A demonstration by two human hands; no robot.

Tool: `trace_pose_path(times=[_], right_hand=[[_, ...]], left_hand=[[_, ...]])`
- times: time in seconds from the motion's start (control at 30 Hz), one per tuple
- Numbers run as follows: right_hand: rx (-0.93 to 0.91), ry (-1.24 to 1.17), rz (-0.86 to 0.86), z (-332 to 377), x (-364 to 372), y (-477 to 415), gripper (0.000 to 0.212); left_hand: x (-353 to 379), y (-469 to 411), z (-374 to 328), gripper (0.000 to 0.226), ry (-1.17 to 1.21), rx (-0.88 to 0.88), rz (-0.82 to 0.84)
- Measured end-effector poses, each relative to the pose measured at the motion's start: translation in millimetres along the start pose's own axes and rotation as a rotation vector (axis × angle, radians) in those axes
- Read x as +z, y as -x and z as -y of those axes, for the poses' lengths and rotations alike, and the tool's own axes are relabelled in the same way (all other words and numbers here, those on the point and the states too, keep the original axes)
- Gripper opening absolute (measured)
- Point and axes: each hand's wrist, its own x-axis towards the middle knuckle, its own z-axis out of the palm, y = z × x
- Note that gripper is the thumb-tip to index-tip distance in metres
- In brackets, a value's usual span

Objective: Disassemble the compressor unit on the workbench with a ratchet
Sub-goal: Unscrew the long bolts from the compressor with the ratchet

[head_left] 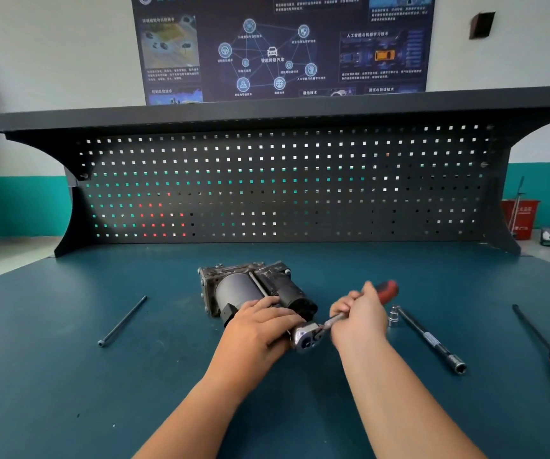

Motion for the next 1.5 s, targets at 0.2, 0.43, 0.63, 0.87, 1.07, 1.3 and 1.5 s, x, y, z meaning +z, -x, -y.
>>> trace_pose_path(times=[0.2, 0.43, 0.63, 0.87, 1.07, 1.3, 1.5], right_hand=[[-0.489, 0.329, 0.431, -4, 21, 35, 0.007], [-0.812, 0.745, 0.891, -20, 17, 60, 0.014], [-0.547, 0.437, 0.561, -6, 22, 38, 0.008], [0.058, -0.018, -0.035, 0, -6, -3, 0.037], [-0.246, 0.153, 0.179, 1, 16, 15, 0.014], [-0.614, 0.542, 0.819, -12, 23, 54, 0.016], [-0.579, 0.542, 0.823, -9, 23, 53, 0.017]], left_hand=[[1, 0, 1, 0.026, 0.015, 0.045, -0.003], [-2, -1, 4, 0.023, 0.084, 0.077, 0.029], [-2, 0, 1, 0.025, 0.040, 0.037, 0.041], [-1, -2, -3, 0.025, 0.032, 0.003, 0.008], [1, 0, 0, 0.027, 0.044, 0.006, -0.012], [0, 2, 3, 0.033, 0.015, 0.067, 0.001], [-2, 1, 2, 0.028, 0.021, 0.038, 0.031]])
